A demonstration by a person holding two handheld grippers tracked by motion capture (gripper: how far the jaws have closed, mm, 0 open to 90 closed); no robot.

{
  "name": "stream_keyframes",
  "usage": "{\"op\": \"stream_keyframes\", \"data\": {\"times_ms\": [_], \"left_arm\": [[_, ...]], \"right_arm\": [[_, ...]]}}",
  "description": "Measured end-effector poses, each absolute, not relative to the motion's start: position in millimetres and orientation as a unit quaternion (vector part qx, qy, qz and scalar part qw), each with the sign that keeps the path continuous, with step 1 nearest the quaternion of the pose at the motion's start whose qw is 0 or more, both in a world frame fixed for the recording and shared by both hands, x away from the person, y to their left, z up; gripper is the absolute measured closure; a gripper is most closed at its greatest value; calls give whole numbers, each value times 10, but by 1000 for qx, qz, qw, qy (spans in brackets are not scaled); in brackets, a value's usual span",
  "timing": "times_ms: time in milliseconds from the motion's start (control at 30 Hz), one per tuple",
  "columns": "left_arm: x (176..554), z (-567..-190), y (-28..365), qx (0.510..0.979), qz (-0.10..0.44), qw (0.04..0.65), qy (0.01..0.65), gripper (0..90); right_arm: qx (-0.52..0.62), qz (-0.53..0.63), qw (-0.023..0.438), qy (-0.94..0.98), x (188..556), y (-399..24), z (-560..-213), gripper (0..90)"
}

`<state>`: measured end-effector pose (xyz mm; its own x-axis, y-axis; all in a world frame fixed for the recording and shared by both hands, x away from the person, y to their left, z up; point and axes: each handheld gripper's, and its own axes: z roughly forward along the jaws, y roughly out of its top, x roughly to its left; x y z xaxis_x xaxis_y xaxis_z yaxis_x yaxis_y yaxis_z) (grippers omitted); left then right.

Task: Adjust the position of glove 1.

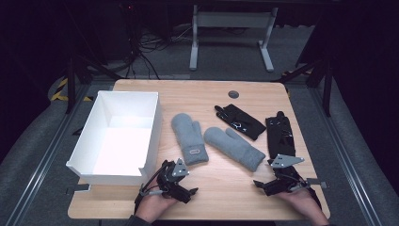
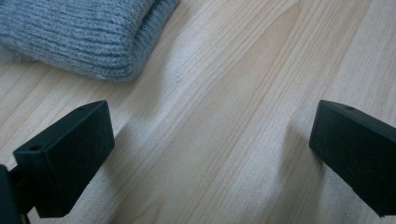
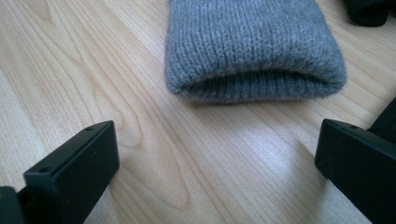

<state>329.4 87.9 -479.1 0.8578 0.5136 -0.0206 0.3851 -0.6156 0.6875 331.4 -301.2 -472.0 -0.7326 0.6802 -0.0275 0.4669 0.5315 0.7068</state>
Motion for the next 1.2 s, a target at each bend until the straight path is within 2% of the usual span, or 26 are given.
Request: {"op": "stream_keyframes", "data": {"times_ms": [500, 733, 833, 1200], "left_arm": [[3280, -4792, 886, 893, 90, 359, 256, 4], [3280, -4792, 885, 893, 89, 359, 256, 4], [3282, -4791, 889, 893, 90, 359, 255, 4], [3278, -4791, 900, 894, 90, 358, 252, 3]], "right_arm": [[333, 358, 138, 861, 3302, -3019, -4688, 18], [325, 372, 155, 856, 3308, -2996, -4557, 38], [322, 386, 151, 851, 3358, -2976, -4501, 66], [317, 387, 155, 852, 3593, -2790, -4374, 83]]}}
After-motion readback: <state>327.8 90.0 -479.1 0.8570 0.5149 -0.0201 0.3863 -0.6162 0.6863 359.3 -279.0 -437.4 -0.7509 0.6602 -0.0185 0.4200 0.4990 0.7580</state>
